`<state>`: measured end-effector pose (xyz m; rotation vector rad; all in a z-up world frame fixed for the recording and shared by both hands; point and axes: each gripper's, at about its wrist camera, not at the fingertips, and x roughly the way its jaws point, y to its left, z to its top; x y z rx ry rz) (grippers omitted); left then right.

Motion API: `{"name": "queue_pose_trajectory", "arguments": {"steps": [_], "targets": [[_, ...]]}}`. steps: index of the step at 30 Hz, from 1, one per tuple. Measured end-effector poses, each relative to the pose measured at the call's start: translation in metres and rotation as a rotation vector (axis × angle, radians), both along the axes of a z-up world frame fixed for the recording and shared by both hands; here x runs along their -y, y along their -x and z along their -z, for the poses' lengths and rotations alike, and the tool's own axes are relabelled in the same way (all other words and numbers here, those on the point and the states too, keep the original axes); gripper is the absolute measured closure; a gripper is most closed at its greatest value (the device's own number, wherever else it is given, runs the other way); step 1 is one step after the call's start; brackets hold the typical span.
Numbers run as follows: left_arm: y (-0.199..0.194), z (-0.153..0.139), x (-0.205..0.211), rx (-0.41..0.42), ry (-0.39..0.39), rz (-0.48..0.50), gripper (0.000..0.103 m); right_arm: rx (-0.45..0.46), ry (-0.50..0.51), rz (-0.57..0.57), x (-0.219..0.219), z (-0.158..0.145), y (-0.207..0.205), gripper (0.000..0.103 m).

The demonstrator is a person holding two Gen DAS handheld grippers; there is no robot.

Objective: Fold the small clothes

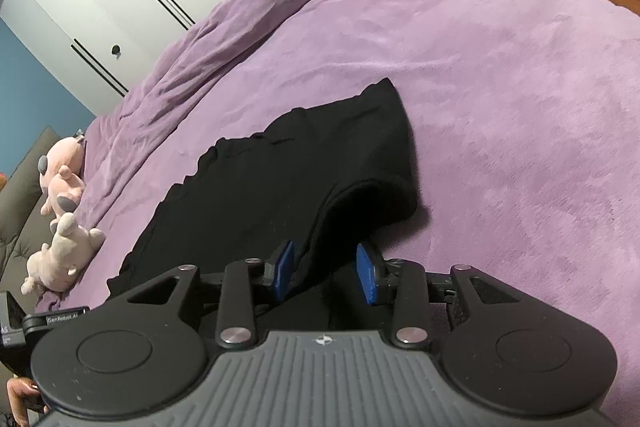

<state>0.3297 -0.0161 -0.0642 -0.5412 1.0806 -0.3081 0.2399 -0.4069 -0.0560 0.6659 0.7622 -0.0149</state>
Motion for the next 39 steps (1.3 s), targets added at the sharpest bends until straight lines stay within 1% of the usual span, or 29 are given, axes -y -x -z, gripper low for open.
{"name": "queue_pose_trajectory", "arguments": {"steps": [1,2,3,4,6,9,10,11,13,15,17,18,20,21,22,24,25,28,29,30,31,32,33,34,35,36,38,39], "targets": [[-0.003,0.002,0.003,-0.002,-0.011,0.003,0.079,-0.002,-0.001,0.002,0.000,0.001,0.000,0.069],[-0.005,0.005,0.006,-0.008,-0.024,0.003,0.093,-0.003,-0.003,0.004,0.000,0.001,0.000,0.069],[-0.006,0.007,0.007,-0.017,-0.038,-0.003,0.094,-0.001,-0.002,0.004,0.000,0.000,0.000,0.069],[-0.005,0.006,0.007,-0.010,-0.036,-0.005,0.094,0.004,0.004,0.003,-0.001,-0.001,0.001,0.069],[0.000,-0.005,0.006,0.032,-0.049,0.002,0.095,0.013,0.028,0.002,0.000,-0.004,0.001,0.069],[0.001,-0.033,-0.003,0.130,-0.068,0.011,0.095,0.018,0.042,0.011,0.005,-0.007,-0.002,0.069],[0.001,-0.044,-0.007,0.169,-0.097,0.004,0.095,0.019,0.047,0.015,0.006,-0.009,-0.004,0.069],[-0.001,-0.055,-0.011,0.217,-0.156,-0.005,0.095,0.021,0.053,0.016,0.007,-0.010,-0.006,0.069],[-0.006,-0.073,-0.017,0.315,-0.315,-0.034,0.095,0.028,0.064,0.015,0.006,-0.013,-0.011,0.069],[-0.013,-0.077,-0.024,0.361,-0.411,-0.056,0.095,0.036,0.078,0.004,0.003,-0.015,-0.020,0.069],[-0.023,-0.065,-0.030,0.363,-0.461,-0.041,0.095,0.025,0.092,-0.001,-0.001,-0.014,-0.034,0.069],[-0.027,-0.056,-0.033,0.347,-0.462,-0.028,0.094,0.018,0.092,-0.009,-0.003,-0.012,-0.041,0.068],[-0.034,-0.034,-0.045,0.286,-0.408,-0.008,0.092,-0.005,0.097,-0.031,-0.007,-0.007,-0.059,0.065],[-0.036,-0.025,-0.052,0.260,-0.374,-0.019,0.087,-0.019,0.107,-0.045,-0.010,-0.005,-0.068,0.062],[-0.036,-0.017,-0.058,0.238,-0.348,-0.035,0.083,-0.034,0.125,-0.059,-0.012,-0.001,-0.078,0.061],[-0.037,-0.006,-0.073,0.203,-0.278,-0.076,0.065,-0.063,0.160,-0.073,-0.018,0.006,-0.092,0.060],[-0.037,-0.003,-0.078,0.193,-0.248,-0.085,0.061,-0.079,0.172,-0.077,-0.020,0.010,-0.099,0.060],[-0.036,-0.003,-0.093,0.193,-0.129,-0.083,0.049,-0.069,0.211,-0.092,-0.027,0.014,-0.105,0.060],[-0.036,-0.004,-0.097,0.201,-0.083,-0.081,0.044,-0.065,0.230,-0.099,-0.030,0.013,-0.106,0.063],[-0.037,-0.005,-0.100,0.199,-0.052,-0.084,0.040,-0.061,0.257,-0.108,-0.033,0.013,-0.106,0.072],[-0.039,-0.003,-0.103,0.187,-0.012,-0.085,0.039,-0.056,0.282,-0.116,-0.036,0.013,-0.105,0.079],[-0.042,-0.001,-0.105,0.168,0.017,-0.084,0.038,-0.053,0.310,-0.122,-0.040,0.013,-0.105,0.088],[-0.044,0.002,-0.106,0.143,0.027,-0.085,0.039,-0.046,0.333,-0.126,-0.042,0.012,-0.104,0.091],[-0.046,0.005,-0.104,0.123,0.013,-0.085,0.041,-0.036,0.353,-0.129,-0.043,0.011,-0.102,0.095],[-0.047,0.007,-0.101,0.113,-0.015,-0.083,0.049,-0.028,0.386,-0.124,-0.045,0.009,-0.101,0.097],[-0.048,0.009,-0.097,0.108,-0.056,-0.076,0.066,-0.016,0.425,-0.109,-0.046,0.006,-0.097,0.100],[-0.047,0.009,-0.088,0.126,-0.148,-0.050,0.089,-0.004,0.470,-0.086,-0.044,0.003,-0.094,0.100],[-0.046,0.007,-0.085,0.146,-0.164,-0.037,0.091,-0.008,0.483,-0.075,-0.042,0.003,-0.093,0.100]]}}
